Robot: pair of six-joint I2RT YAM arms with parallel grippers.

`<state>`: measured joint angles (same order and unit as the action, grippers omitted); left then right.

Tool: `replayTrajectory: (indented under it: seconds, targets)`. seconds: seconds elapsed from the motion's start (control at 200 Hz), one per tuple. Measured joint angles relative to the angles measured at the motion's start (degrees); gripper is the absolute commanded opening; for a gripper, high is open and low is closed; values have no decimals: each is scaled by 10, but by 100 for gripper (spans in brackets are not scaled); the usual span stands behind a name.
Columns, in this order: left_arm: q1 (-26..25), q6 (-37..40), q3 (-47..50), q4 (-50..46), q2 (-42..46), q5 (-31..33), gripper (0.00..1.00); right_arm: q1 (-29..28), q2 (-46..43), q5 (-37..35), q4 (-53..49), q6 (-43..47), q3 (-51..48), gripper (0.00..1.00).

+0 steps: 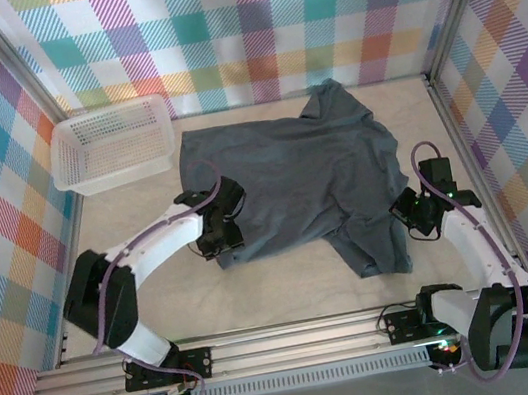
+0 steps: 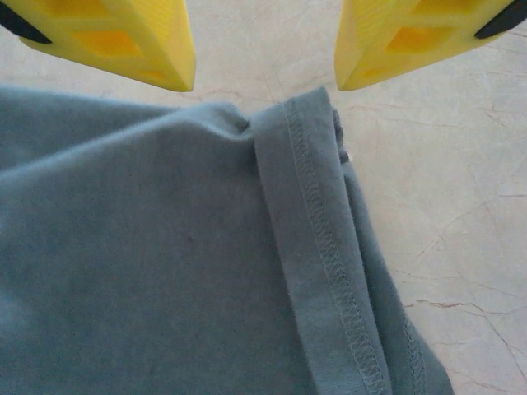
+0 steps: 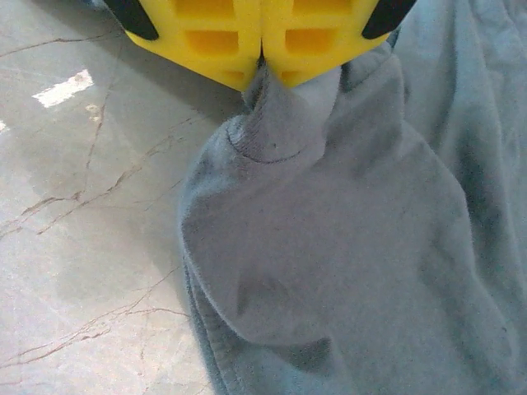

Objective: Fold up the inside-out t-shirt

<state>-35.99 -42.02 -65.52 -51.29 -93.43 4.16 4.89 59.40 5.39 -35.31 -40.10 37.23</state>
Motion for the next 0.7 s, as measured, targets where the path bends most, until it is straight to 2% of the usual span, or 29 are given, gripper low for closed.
replayTrajectory:
  seconds: [0.175, 0.23, 0.26, 0.39, 0.48, 0.595, 0.7]
  targets:
    - [0, -8, -31, -13, -78, 2, 44, 0, 0, 3, 7, -4, 0, 0]
    - [0, -8, -32, -11, -95, 3, 40, 0, -1, 5, 9, -4, 0, 0]
    - [0, -8, -31, -12, -101, 4, 36, 0, -2, 5, 10, -4, 0, 0]
    - [1, -6, -21, -9, -109, 11, 9, 0, -3, 5, 10, -4, 0, 0]
    - [3, -8, -16, -9, -105, 24, 0, 0, -3, 3, 4, -2, 8, 0]
    - [11, -2, -14, -14, -72, 49, 0, 0, -2, -20, -21, 0, 44, 0]
    - [37, 12, -14, -18, 2, 70, 0, 1, -2, -57, -35, 3, 85, 0]
